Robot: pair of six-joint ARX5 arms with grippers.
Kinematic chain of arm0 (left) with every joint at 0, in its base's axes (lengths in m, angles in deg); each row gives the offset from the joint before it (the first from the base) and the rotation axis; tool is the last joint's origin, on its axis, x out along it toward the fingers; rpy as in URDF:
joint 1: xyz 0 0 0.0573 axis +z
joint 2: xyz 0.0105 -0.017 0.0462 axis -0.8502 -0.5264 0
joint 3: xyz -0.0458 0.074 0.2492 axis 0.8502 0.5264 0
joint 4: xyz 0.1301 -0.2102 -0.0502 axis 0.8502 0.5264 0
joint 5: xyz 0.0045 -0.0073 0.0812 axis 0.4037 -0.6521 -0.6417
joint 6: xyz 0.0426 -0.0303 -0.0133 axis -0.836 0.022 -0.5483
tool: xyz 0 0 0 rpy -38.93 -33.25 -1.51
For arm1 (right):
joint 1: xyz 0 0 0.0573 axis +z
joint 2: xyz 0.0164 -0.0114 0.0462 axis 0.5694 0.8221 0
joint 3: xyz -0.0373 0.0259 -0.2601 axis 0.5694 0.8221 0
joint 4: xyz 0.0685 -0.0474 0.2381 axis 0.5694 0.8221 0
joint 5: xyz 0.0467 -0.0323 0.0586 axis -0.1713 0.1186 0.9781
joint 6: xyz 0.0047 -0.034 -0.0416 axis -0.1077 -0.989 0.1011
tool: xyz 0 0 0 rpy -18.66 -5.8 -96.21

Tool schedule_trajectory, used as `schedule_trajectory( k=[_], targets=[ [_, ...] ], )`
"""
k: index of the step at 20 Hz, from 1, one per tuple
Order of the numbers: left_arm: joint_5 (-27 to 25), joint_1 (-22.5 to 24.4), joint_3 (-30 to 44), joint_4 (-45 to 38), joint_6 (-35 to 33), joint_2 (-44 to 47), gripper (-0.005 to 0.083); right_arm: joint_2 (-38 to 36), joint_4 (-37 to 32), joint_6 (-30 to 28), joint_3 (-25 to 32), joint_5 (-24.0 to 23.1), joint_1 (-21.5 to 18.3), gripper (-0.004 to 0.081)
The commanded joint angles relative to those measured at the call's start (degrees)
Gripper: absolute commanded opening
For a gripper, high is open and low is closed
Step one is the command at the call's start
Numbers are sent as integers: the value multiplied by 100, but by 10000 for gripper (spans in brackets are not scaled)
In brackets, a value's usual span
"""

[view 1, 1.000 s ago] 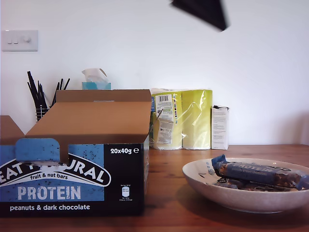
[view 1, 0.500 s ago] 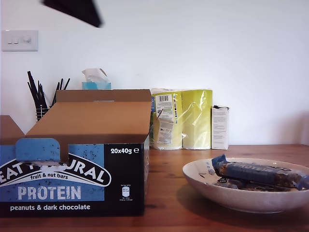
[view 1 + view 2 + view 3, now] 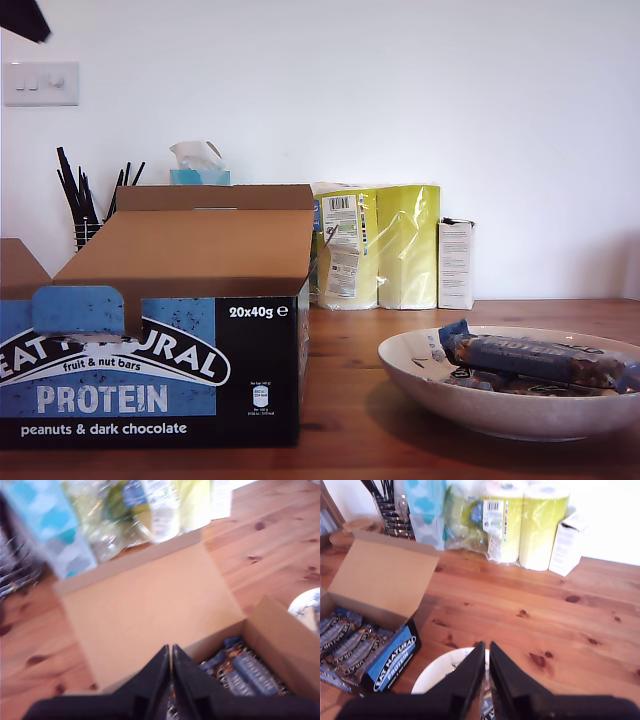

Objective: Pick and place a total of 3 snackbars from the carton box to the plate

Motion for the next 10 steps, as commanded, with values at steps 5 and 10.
schedule_trajectory(
  k=[5,10],
  targets=[
    [17,-28,85,31,11,-101,-23,-28,142,4,87,-15,9,-13],
    [17,-28,85,83,11,-162,-23,-28,138,2,87,-15,9,-13]
  ],
)
